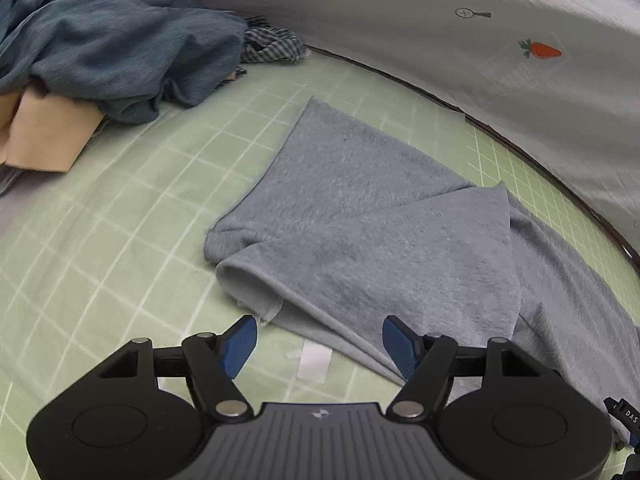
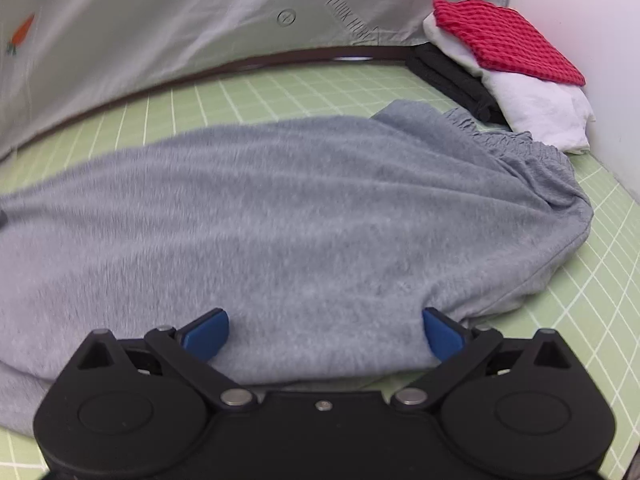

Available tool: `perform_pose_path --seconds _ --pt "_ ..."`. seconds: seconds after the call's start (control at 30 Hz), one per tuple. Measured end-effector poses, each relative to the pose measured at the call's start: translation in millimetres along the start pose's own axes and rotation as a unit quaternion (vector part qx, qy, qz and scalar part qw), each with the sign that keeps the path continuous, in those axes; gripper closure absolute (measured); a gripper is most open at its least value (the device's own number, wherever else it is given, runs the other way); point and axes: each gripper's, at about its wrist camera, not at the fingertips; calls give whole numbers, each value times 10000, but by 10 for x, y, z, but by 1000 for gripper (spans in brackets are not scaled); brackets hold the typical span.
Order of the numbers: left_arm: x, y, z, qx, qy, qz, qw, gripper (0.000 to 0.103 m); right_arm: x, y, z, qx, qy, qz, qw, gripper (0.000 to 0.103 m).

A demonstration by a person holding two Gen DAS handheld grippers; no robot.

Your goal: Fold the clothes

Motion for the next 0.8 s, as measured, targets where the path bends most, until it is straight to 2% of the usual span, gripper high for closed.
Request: perform_pose_path --seconds 0.1,0.23,0.33,0.43,0.6,0.8 --pt "144 95 91 -39 312 -122 9994 33 53 -62 -65 -92 -78 14 9999 0" --pt "432 132 75 -25 654 -454 9968 31 255 -119 -98 -209 231 146 9994 0" --pt "703 160 4 -74 1084 -671 9918 31 319 -92 -82 -312 354 271 9985 0" --pt "953 194 -81 -101 1470 -760 9862 31 296 -70 -51 -356 172 338 9986 0" --pt "1180 238 -143 -127 1526 -653 9860 31 346 -37 -22 -403 31 563 9976 0" --pt "1376 371 -151 16 1804 -366 9829 33 373 -4 -5 -364 -184 778 9961 0"
Point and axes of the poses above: each gripper's, at about its wrist camera, not at the fingertips, and y roughly the way its jaws point, x to its right, z to its top, and after that the axes turned 12 degrees about y, right-handed
